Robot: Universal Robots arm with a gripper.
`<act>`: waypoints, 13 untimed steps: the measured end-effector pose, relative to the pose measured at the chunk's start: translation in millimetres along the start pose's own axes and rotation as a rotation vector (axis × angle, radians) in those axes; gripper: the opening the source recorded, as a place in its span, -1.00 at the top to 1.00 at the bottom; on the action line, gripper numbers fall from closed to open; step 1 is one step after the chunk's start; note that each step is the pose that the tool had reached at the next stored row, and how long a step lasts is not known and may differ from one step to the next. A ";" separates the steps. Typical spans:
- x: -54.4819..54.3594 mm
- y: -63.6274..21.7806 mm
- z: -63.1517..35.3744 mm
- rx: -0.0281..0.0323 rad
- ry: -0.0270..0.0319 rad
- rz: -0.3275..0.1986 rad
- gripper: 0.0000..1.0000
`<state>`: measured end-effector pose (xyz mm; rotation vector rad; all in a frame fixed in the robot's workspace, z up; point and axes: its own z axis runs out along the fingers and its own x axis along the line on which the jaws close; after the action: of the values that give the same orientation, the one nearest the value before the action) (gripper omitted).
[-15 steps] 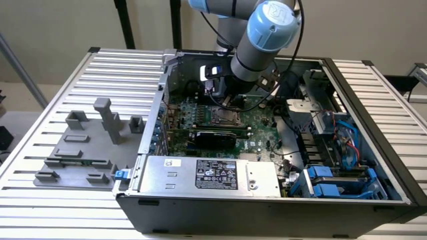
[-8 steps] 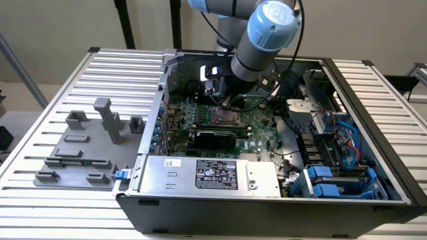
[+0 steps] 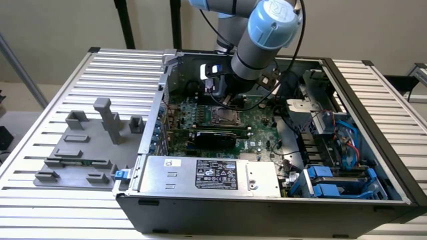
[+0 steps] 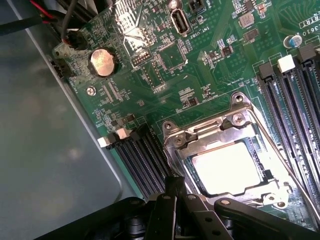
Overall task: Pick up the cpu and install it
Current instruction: 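Close the cpu cover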
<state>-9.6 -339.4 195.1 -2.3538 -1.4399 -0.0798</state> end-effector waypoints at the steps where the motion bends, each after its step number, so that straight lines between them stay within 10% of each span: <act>1: -0.1 0.1 0.2 -0.0001 -0.0001 0.000 0.79; 13: -1.4 1.6 5.2 -0.0028 0.0009 -0.001 0.79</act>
<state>-9.6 -339.5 189.6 -2.3550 -1.4414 -0.0831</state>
